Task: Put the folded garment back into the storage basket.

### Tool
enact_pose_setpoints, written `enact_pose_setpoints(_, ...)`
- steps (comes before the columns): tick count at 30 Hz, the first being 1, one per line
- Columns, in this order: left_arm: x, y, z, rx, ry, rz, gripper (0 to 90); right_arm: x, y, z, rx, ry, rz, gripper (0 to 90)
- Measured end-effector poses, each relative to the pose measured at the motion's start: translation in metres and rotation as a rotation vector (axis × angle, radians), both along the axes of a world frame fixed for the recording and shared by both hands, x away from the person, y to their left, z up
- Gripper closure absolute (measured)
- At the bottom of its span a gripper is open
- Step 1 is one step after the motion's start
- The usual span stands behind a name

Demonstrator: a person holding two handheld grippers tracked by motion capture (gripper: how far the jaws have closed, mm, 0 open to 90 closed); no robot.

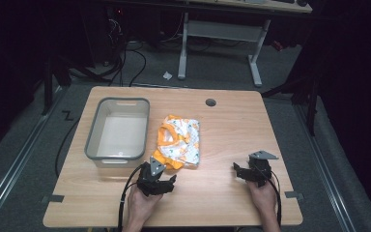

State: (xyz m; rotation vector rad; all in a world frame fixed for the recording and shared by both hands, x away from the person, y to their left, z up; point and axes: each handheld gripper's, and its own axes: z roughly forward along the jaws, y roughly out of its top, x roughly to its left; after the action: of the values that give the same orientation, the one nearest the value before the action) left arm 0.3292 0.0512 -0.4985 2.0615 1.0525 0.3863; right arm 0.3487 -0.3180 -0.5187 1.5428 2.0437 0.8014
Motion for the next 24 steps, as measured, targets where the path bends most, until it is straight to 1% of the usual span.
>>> enact_pose_setpoints(7,0.002,-0.003,0.015,-0.035,-0.008,-0.016,26.4,0.0,0.0,0.0,0.001,0.0,0.001,25.6)
enact_pose_setpoints(9,0.004,-0.004,0.018,-0.036,-0.005,-0.011,26.4,0.0,0.0,0.0,0.001,0.0,0.001,25.6)
enact_pose_setpoints(13,0.01,-0.005,0.022,-0.027,0.004,0.015,27.4,0.0,0.0,0.0,0.001,0.0,0.001,25.6)
enact_pose_setpoints(15,0.013,-0.005,0.024,-0.039,0.018,0.022,27.6,0.0,0.0,0.0,0.001,0.0,0.001,25.6)
enact_pose_setpoints(17,0.016,-0.005,0.026,-0.033,0.009,0.028,27.6,0.0,0.0,0.0,0.001,0.0,0.001,25.6)
enact_pose_setpoints(19,0.018,-0.005,0.029,-0.04,0.01,0.03,27.6,0.0,0.0,0.0,0.001,0.0,0.001,25.6)
enact_pose_setpoints(22,0.026,-0.008,0.032,-0.03,0.012,0.032,27.5,0.0,0.0,0.0,0.001,0.0,0.001,25.6)
enact_pose_setpoints(23,0.03,-0.009,0.034,-0.017,0.006,0.032,27.5,0.0,0.0,0.0,0.0,0.0,0.001,25.6)
enact_pose_setpoints(24,0.033,-0.011,0.035,-0.021,0.008,0.033,27.3,0.0,0.0,0.0,0.0,0.0,0.001,25.6)
